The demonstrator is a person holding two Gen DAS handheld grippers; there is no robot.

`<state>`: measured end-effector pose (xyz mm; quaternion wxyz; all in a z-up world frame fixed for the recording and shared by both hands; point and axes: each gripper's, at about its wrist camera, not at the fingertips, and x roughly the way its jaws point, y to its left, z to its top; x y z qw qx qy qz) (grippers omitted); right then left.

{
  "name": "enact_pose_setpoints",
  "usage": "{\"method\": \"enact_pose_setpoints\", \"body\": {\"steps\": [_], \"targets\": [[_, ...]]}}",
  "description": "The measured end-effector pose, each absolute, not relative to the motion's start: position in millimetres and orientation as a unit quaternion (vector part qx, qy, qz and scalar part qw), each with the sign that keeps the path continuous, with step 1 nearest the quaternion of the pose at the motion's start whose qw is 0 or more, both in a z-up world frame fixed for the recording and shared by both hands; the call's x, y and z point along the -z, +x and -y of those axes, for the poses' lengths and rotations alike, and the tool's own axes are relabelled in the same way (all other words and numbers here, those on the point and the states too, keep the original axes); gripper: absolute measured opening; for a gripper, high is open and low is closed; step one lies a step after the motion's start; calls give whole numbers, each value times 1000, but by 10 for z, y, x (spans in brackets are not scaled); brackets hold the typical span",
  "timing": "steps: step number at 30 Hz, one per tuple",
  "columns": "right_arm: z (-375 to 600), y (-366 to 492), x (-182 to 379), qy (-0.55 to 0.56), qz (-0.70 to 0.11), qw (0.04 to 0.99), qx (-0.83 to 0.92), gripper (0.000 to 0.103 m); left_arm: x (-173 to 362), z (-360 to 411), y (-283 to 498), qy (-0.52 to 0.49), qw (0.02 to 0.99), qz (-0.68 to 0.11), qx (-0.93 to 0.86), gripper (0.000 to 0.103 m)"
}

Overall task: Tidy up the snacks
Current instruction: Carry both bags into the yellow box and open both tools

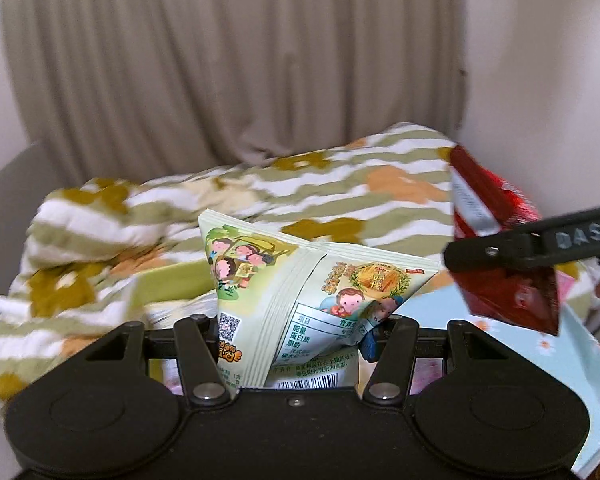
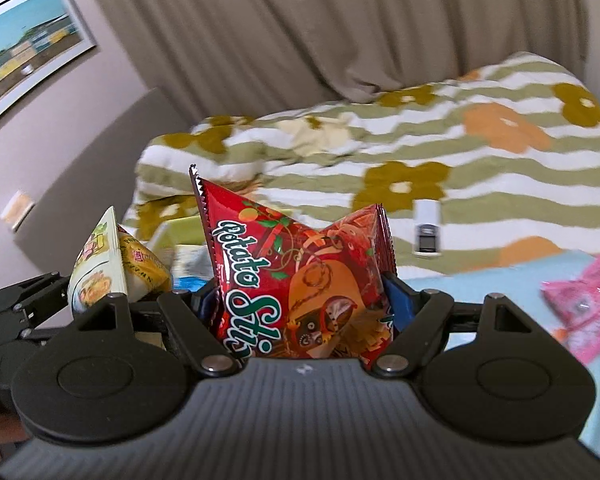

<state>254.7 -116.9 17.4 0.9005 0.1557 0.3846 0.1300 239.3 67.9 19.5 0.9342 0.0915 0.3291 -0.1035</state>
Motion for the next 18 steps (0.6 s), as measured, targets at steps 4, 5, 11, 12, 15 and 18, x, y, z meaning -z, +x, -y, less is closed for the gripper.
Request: {"method": "enact_pose_setpoints", "body": {"steps": [4,5,11,12,15,18], "targets": [[756,2643,-164,150,-387,897,-149,94,-173,-1084,2468,83,933,-344,71,60],[656,2671,-153,148,-389,897,-152,94,-150,-1180,2514,80,931,-350,66,60],[193,2799,-30,143,-400,892,-153,94,84,-1533,2826,62,919,-383,69,61],[151,2802,-11,143,-401,892,-151,94,120,-1564,2874,58,917,-388,72,63],[50,2820,42,144,-407,891,-144,94,213,-1662,3010,40,910,-405,76,96],[-11,2820,73,139,-411,891,-137,94,219,-1773,2912,25,915,-394,86,100]]}}
